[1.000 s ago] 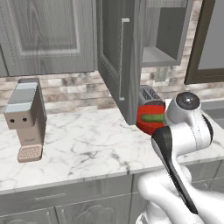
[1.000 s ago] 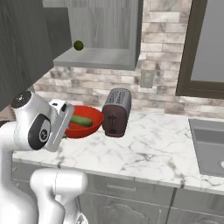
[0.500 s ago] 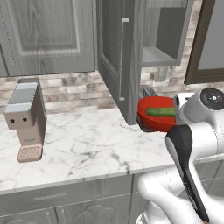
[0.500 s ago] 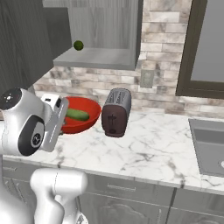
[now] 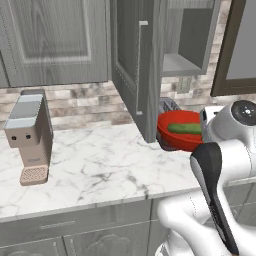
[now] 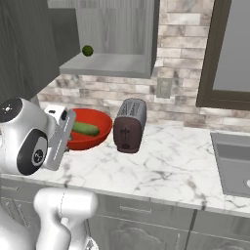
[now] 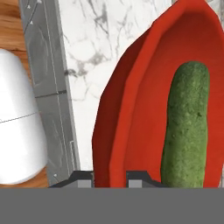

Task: Pick the cucumber from the cabinet and place it in the bowl. Then pick the bowl and place it in the sink. Then turn on the sink facuet.

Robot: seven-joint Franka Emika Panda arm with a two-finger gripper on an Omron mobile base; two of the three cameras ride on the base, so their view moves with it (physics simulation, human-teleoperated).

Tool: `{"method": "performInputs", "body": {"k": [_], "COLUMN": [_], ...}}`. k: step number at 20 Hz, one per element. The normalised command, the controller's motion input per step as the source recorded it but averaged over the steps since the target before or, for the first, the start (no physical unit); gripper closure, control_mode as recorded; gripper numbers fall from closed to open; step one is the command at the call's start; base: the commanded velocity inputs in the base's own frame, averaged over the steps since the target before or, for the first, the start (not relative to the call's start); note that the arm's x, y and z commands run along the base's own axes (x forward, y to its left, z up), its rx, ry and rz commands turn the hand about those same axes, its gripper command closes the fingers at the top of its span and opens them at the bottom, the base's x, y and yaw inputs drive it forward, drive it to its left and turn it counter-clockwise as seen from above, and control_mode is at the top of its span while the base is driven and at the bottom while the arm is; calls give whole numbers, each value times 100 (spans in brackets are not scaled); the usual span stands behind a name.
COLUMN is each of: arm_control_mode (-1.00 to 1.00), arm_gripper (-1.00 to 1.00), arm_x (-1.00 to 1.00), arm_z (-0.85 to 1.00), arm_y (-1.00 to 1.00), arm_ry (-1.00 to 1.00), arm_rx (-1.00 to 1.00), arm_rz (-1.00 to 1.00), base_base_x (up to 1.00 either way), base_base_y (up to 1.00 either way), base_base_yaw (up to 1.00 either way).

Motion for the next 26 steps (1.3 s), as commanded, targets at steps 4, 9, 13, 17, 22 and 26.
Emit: {"method": "performInputs", "body": {"k": [4, 9, 13, 17, 22, 26], "arm_control_mode": [100, 100, 100, 100, 100, 100], "arm_gripper": [100, 100, 100, 100, 100, 100], "arm_x": [0, 0, 0, 0, 0, 0], "arm_z": [0, 0, 0, 0, 0, 0], "arm_y": [-2, 0, 0, 0, 0, 0], "arm_ry": [0, 0, 0, 0, 0, 0], "arm_rx": [0, 0, 0, 0, 0, 0], "arm_rz": [0, 0, 0, 0, 0, 0], "base_base_x": [-4, -44, -41, -21, -2, 0], "base_base_y": [-7, -60, -98, -100, -100, -100], "base_base_yaw": [0, 0, 0, 0, 0, 0]}}
